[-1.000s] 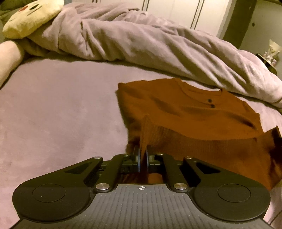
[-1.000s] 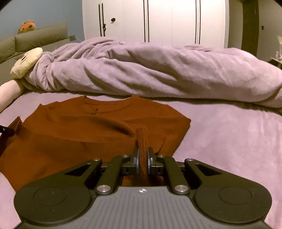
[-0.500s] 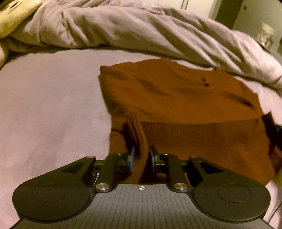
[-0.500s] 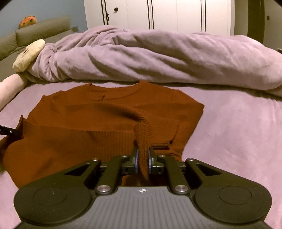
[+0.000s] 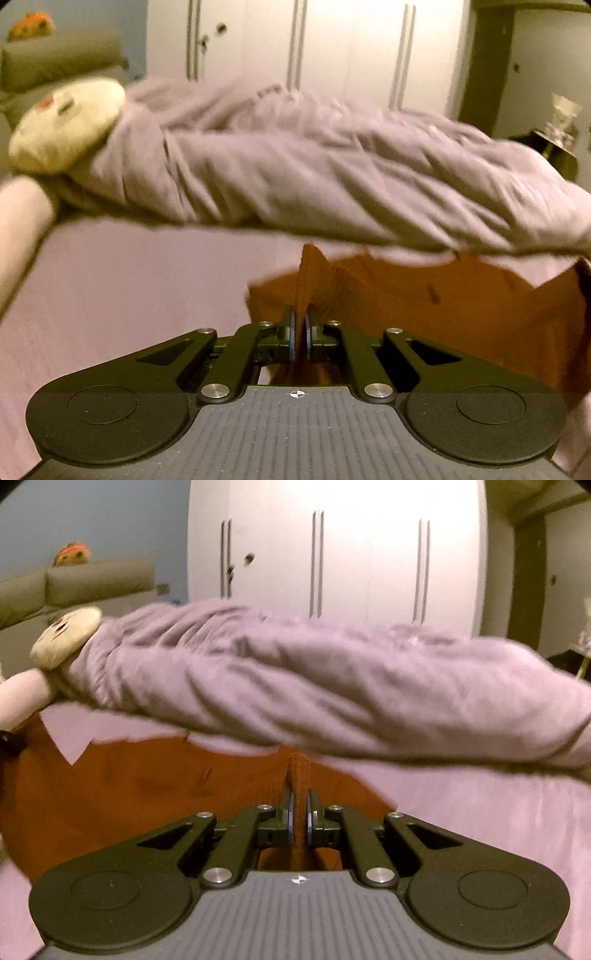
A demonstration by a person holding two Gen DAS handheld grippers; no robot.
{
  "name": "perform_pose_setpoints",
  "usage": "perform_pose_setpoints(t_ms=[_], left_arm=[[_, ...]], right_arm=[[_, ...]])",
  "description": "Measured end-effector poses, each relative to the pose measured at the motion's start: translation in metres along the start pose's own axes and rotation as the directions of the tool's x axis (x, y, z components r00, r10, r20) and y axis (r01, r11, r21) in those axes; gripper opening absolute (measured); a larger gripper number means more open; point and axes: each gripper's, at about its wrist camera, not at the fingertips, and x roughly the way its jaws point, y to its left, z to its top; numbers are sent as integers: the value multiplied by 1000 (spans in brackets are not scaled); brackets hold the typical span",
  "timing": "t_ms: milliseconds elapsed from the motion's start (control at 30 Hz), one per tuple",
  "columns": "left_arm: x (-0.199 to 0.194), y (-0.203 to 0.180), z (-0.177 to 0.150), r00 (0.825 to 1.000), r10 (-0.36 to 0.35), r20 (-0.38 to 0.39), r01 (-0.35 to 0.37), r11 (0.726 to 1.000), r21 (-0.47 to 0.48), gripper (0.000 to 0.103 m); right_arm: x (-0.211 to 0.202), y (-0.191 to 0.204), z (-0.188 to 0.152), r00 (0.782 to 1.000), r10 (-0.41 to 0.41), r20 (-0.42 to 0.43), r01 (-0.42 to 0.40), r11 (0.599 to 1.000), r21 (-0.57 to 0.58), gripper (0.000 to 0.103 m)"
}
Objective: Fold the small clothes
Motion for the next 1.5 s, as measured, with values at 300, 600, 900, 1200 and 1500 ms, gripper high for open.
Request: perform_pose_setpoints(t_ms=[300,600,900,1200,1500], left_arm=[[87,-15,59,987,150,56,-152,988,30,7],[164,-18,17,968,247,-50,-247,969,10,47],[94,32,-51,990,41,-134,-60,988,-140,88],[67,37,-91,976,-90,-196,39,968,-249,45],[53,27,-72,986,-31,-167,0,984,-180,16]], right_arm=[[86,-7,54,984,-165,64,168,985,-37,5],[163,1,20,957,-286,-51,277,951,-135,6],[72,-29,-33,983,-130,-132,142,986,83,39],[30,-40,-81,972,7,-236,75,939,336,45],[27,-18,-59,978,-59,-199,112,958,265,8]])
